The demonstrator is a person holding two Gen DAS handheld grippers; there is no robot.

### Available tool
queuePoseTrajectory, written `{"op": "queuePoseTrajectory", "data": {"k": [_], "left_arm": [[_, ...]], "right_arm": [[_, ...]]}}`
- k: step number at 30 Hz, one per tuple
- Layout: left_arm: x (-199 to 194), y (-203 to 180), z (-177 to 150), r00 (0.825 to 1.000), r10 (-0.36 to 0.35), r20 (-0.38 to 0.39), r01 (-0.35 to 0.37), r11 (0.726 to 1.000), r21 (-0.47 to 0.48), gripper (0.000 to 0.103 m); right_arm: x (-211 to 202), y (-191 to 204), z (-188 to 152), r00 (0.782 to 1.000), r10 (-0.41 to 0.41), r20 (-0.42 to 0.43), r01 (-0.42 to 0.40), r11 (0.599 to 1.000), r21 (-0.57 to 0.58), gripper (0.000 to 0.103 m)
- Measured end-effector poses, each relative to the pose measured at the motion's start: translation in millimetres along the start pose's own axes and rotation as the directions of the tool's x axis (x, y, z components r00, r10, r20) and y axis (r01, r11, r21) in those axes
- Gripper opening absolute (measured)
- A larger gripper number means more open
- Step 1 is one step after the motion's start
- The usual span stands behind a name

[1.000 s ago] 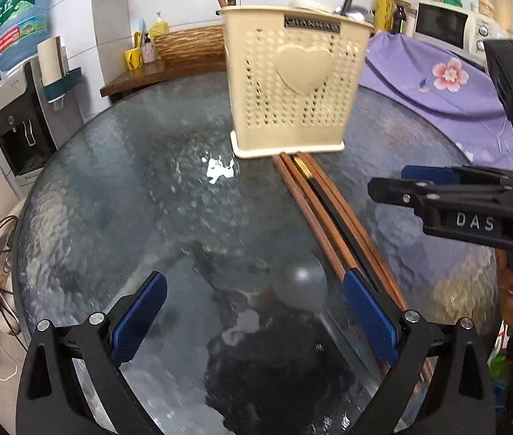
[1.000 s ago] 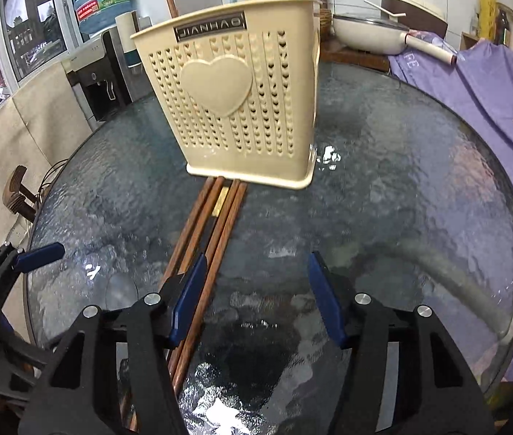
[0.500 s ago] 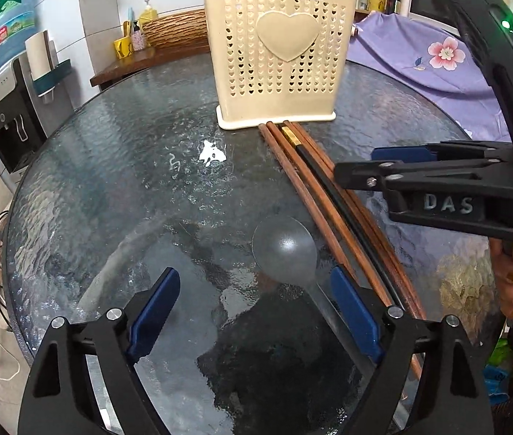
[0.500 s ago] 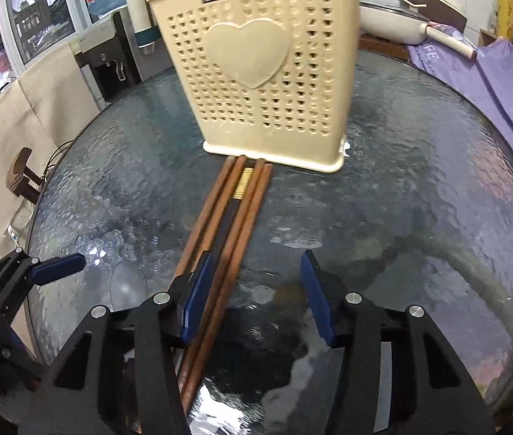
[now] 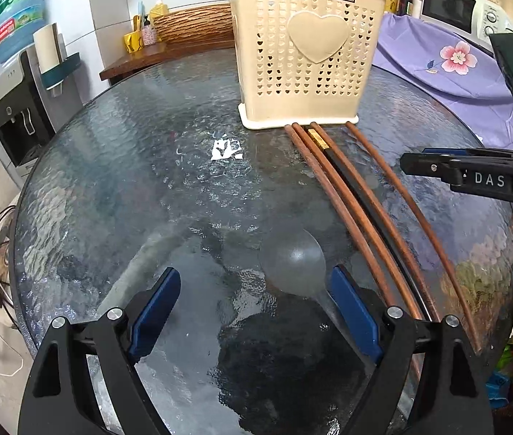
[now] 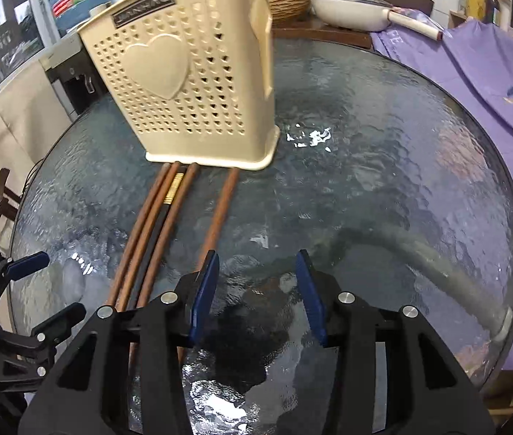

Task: Organize utensils
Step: 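Grasp the clear plastic spoon with left tool while right tool grasps a brown chopstick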

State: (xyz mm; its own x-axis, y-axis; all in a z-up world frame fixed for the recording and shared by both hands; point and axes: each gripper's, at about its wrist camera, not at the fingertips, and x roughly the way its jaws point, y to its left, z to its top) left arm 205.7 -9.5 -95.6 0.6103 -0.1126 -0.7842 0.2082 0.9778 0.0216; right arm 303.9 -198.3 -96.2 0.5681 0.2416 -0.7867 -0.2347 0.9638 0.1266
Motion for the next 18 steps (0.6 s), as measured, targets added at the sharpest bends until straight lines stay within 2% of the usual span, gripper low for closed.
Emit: {"op": "queuePoseTrajectory", "data": {"k": [2,4,6,13,18], "left_arm": [[-0.2,-0.9,0.6,1.0,-0.015,-0.002,0.015,1.0,0.002,0.081],[-1.4,-5.2,0.1,1.0,-0.026,-0.001,0.026,1.0,0.009,0.081],[-2.7,-9.5,-0.6,1.0,-0.022,0.006,0.022,1.0,0.01,0.081],[3.2,-16.1,0.6,1.0,0.009,0.014,-0.008,1.0,-0.013,0.081],[6.4,-19.0,7.0,0.999,0.027,0.018,-0.027,0.999,-0.026,0.073]], "right_arm": [[3.7,7.8,2.6,1.0,0.02,-0.008,-0.02,1.0,-0.006,0.044],[8.6,12.6,5.9,1.0,-0.004,-0.012,0.004,1.0,-0.019,0.04],[10.5,12.9,6.9,1.0,-0.009,-0.017,0.009,1.0,-0.015,0.037],[14.4,19.5,12.1,1.0,-0.012,-0.026,0.011,1.0,-0.026,0.035],[17.4,20.4,15.8,1.0,-0.005,-0.027,0.005,1.0,-0.022,0.033]]}}
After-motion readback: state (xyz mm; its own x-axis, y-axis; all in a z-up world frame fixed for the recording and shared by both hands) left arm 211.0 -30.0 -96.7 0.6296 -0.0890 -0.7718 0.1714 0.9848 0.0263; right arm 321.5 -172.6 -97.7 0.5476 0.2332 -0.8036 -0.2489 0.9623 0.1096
